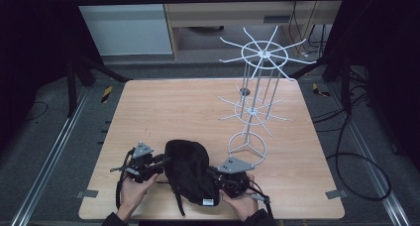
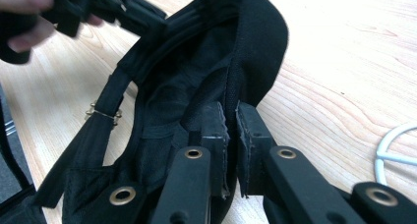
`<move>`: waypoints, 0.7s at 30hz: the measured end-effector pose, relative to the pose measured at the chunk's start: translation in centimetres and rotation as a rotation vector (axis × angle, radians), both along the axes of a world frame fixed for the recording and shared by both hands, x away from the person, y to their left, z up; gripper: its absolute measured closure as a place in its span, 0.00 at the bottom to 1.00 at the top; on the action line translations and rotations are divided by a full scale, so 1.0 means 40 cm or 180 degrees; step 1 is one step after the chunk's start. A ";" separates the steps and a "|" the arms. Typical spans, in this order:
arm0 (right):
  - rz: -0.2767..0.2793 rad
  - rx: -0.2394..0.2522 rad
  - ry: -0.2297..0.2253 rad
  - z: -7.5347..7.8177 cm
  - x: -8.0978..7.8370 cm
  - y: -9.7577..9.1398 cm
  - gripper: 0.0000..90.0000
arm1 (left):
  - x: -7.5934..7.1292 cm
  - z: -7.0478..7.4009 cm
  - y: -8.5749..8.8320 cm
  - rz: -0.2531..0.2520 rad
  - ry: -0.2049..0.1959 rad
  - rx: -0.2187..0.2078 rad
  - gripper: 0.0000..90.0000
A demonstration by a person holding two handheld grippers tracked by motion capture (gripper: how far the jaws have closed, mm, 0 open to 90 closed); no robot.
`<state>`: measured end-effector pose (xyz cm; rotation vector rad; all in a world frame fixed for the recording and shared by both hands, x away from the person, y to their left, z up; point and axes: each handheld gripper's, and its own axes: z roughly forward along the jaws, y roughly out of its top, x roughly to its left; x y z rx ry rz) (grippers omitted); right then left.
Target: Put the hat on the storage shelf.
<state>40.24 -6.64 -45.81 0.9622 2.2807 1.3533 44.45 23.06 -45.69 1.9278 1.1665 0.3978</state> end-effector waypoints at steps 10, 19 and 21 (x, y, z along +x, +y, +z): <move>-0.0017 -0.0037 -0.0043 -0.004 -0.005 0.003 0.93 | -0.038 0.064 -0.021 -0.0136 -0.0161 -0.0252 0.64; 0.0077 -0.0035 -0.0044 -0.006 -0.005 0.006 0.92 | -0.033 0.084 -0.075 -0.0226 -0.0178 -0.0352 0.56; 0.0084 -0.0035 -0.0046 -0.006 -0.005 0.007 0.92 | -0.034 0.088 -0.084 -0.0219 -0.0191 -0.0354 0.55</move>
